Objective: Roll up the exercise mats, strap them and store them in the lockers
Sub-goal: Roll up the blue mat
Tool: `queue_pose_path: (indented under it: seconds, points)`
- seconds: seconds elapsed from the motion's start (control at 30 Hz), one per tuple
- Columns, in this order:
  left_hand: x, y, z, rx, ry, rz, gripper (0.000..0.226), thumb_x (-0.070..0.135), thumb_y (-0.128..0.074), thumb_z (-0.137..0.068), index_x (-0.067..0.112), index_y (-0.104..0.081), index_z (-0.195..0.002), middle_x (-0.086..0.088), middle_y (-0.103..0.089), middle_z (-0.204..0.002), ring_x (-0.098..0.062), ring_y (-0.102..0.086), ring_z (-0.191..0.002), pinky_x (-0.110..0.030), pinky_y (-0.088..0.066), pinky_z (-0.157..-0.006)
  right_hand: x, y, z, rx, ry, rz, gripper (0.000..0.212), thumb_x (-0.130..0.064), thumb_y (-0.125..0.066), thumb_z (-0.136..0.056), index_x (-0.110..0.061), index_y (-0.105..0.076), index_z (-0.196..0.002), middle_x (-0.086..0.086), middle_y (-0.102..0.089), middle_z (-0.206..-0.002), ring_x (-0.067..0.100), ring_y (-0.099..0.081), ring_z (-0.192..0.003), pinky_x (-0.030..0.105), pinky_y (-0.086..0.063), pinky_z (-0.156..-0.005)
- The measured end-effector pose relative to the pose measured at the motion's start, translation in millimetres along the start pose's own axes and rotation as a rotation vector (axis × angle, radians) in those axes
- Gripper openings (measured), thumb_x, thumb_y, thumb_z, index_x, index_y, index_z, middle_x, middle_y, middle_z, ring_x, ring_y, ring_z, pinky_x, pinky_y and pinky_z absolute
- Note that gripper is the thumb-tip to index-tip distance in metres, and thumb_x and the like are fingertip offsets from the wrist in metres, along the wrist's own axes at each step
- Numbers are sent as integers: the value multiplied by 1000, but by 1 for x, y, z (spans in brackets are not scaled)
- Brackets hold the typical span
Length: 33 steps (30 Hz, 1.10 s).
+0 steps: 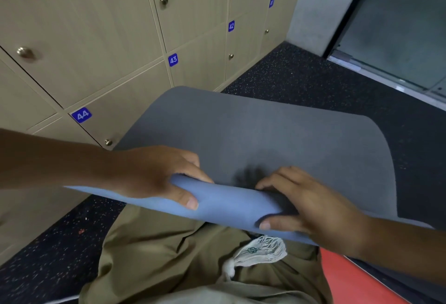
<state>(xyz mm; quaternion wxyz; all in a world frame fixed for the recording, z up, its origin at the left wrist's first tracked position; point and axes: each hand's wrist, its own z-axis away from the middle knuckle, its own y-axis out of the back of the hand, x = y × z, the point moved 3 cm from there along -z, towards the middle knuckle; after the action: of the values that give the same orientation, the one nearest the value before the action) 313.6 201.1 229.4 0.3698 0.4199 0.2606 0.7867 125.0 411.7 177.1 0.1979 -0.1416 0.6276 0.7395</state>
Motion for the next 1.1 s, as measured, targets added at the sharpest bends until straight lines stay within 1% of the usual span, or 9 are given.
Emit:
queue_pose_path:
  seconds: [0.1,0.17,0.3,0.43,0.53,0.63,0.77,0.9,1.1]
  points:
    - [2,-4,-19,-56,21,-63,35,43,-63,-99,39,-63,-133,22,-52,-106,8,-51,-91,-3,-36,-81,-5,-6,9,121,73,115,78,-83,-56,-73,-34,-51,-133,-16,-54,-119,8,-52,-106,20,-43,-89]
    - [4,-5,-28,-32,13,-50,39,45,-64,-98,30,-66,-134,19,-54,-107,11,-48,-88,2,-33,-80,1,-11,10,166,78,95,81,-77,-63,-70,-31,-54,-136,-13,-58,-120,12,-57,-104,23,-48,-88]
    - [-5,-9,-32,-37,1,-60,56,63,-49,-90,36,-63,-137,21,-53,-122,7,-47,-104,0,-32,-81,12,-8,4,151,71,-15,76,-75,-70,-70,-40,-54,-136,-24,-54,-117,3,-54,-107,21,-47,-90]
    - [-15,-11,-26,221,-140,-28,34,57,-55,-94,45,-62,-126,28,-50,-117,6,-50,-110,-10,-33,-91,24,-3,-11,74,61,-166,74,-72,-74,-71,-41,-59,-136,-27,-58,-113,-3,-57,-110,18,-46,-91]
    - [-12,-23,-23,332,-172,-117,50,67,-50,-88,43,-60,-130,26,-50,-119,1,-48,-110,-20,-38,-94,31,5,-27,-49,25,-353,63,-58,-84,-72,-44,-65,-131,-24,-64,-114,-1,-61,-112,18,-45,-94]
    - [-13,-26,-29,368,-164,-153,65,77,-52,-81,42,-60,-136,27,-50,-116,3,-47,-106,-17,-40,-90,38,15,-40,-190,-4,-454,51,-43,-84,-80,-41,-68,-128,-24,-65,-116,-2,-60,-115,12,-40,-97]
    - [-22,-21,-39,314,-110,-79,71,81,-46,-76,48,-58,-138,27,-49,-116,11,-45,-109,-10,-32,-95,48,18,-49,-260,-4,-425,49,-48,-74,-86,-40,-64,-133,-24,-63,-122,-4,-57,-120,13,-39,-102]
    - [-27,-11,-56,216,-51,93,57,71,-58,-76,52,-63,-130,30,-51,-115,12,-50,-107,-3,-29,-85,55,19,-47,-75,32,-283,48,-61,-67,-89,-34,-65,-128,-26,-60,-119,-3,-58,-116,14,-42,-97]
    - [-42,5,-89,48,-2,257,42,67,-57,-77,53,-72,-114,23,-67,-101,1,-64,-94,-15,-41,-82,42,22,-27,192,70,83,55,-69,-49,-94,-32,-56,-134,-18,-54,-124,8,-55,-115,29,-49,-97]
